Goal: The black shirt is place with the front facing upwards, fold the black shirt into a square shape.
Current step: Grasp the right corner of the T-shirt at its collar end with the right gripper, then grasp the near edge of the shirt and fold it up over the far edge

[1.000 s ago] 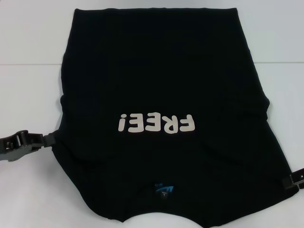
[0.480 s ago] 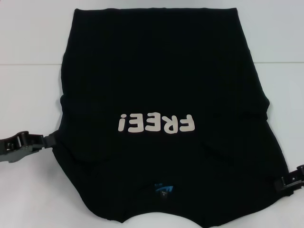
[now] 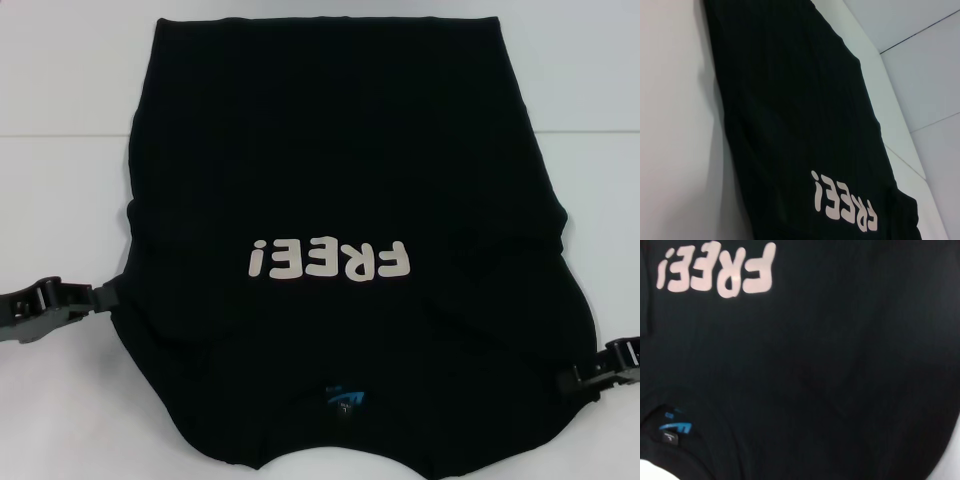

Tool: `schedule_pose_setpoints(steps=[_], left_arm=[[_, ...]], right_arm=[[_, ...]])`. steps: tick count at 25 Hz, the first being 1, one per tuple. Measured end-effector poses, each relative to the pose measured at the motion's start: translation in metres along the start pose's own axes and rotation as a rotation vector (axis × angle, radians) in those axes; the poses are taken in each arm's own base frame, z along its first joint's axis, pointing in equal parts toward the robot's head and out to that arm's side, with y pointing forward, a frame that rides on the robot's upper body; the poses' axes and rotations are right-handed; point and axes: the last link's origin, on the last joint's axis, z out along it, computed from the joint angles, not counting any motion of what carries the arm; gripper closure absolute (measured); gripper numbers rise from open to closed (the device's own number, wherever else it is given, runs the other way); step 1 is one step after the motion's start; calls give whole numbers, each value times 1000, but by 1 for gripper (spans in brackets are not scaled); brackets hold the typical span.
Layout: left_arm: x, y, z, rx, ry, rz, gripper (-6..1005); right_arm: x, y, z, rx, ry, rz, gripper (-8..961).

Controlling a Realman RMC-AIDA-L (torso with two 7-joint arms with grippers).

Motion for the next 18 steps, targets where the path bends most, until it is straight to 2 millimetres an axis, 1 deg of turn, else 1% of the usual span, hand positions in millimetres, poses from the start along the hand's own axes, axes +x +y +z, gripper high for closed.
schedule_pose_setpoints(steps=[8, 18], left_arm=[[0, 0, 1, -2, -1, 0, 994], [0, 1, 0, -6, -5, 3, 994]], right_arm=[[-3, 6, 3, -23, -8, -16, 468], [-2, 4, 0, -25, -12, -8, 676]])
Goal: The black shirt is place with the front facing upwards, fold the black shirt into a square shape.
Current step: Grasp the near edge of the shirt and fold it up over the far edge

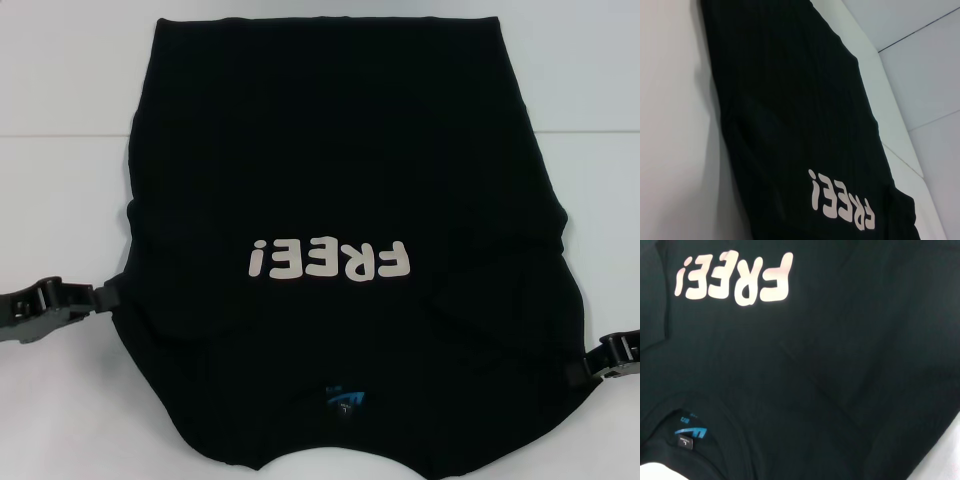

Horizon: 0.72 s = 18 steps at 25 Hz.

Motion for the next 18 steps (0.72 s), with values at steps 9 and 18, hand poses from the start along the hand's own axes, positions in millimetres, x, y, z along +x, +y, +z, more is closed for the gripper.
schedule_pose_setpoints(steps=[9, 18], left_arm=[[-9, -3, -7, 8, -56, 8, 994], [-31, -2, -31, -23, -151, 15, 995]], right_arm=[[5, -2, -6, -10, 14, 4, 879], [16, -5, -27, -45, 40, -6, 880]])
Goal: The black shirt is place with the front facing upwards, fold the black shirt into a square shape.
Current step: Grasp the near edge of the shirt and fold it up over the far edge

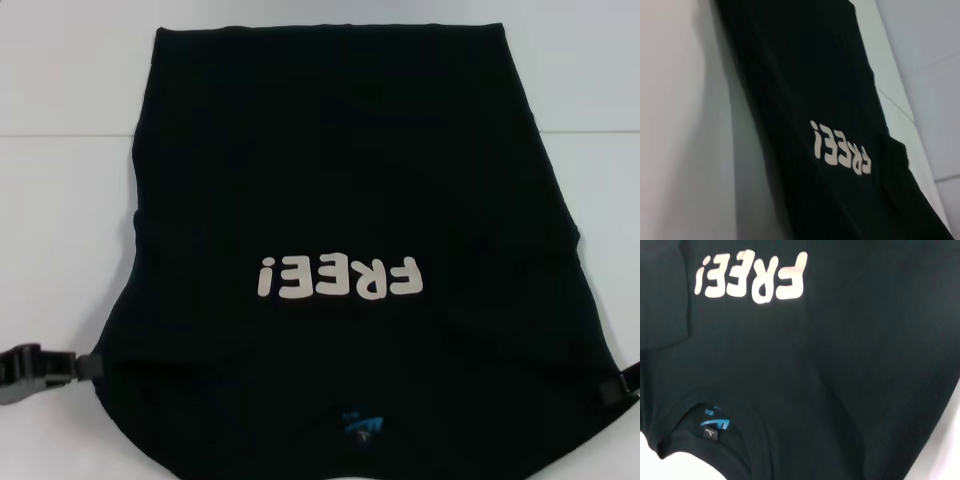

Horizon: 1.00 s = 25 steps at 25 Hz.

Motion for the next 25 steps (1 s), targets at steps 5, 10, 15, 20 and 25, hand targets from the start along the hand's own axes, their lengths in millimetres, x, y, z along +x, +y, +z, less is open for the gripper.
schedule_pose_setpoints(steps=[5, 10, 15, 20, 25], left_arm=[[-16, 3, -13, -26, -35, -8, 995], [-30, 4, -22, -56, -59, -27, 995], [-28, 6, -20, -75, -57, -14, 995], [8, 22, -4, -160, 35, 11, 995], [52, 32, 30, -151, 118, -3, 995]], right_arm=[[14, 0, -2, -36, 36, -12, 880], [27, -3, 2, -62, 54, -4, 881], [30, -4, 1, -98, 15, 7, 881], [7, 8, -7, -189, -142, -6, 880], [-39, 18, -13, -197, -356, 3, 880]])
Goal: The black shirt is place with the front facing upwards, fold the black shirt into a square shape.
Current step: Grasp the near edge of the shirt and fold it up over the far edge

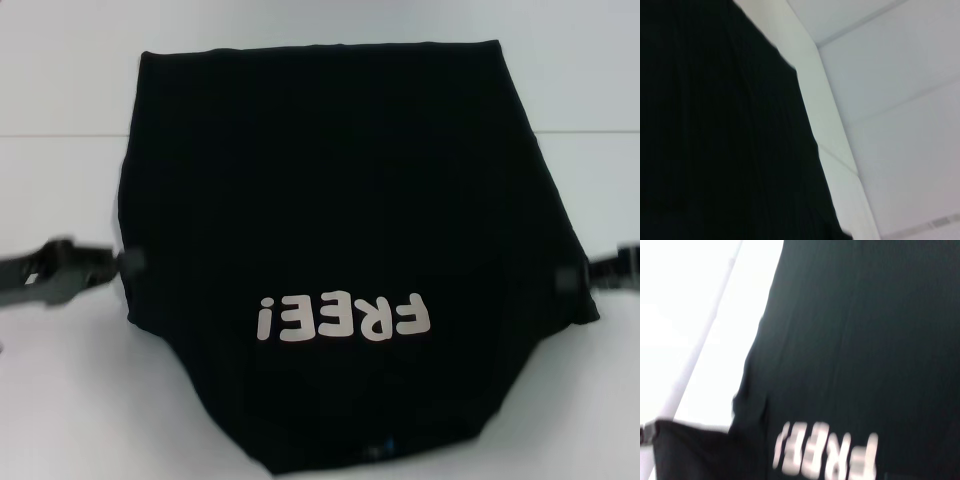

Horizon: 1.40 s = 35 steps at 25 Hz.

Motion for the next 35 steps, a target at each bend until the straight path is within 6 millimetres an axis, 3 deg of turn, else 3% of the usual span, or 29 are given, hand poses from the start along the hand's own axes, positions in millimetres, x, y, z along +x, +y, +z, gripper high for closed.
schedule_pose_setpoints(steps=[1, 6, 11, 15, 21, 25, 35], left_arm=[[9, 1, 10, 14, 17, 3, 995], [44, 7, 46, 68, 86, 21, 995], [78, 15, 70, 136, 166, 54, 995], [95, 7, 91, 282, 247, 97, 995], [95, -5, 112, 447, 266, 168, 995], [96, -7, 121, 524, 291, 229, 995], [111, 3, 129, 564, 329, 302, 995]], right_arm=[[0, 0, 0, 0, 0, 0, 880], [-39, -5, 15, 98, -159, -7, 880], [-76, -5, 32, 207, -272, -44, 880], [-93, -4, 54, 316, -335, -100, 881], [-96, -3, 95, 462, -350, -196, 881], [-98, 1, 111, 532, -370, -271, 881], [-117, 15, 113, 567, -446, -328, 881]])
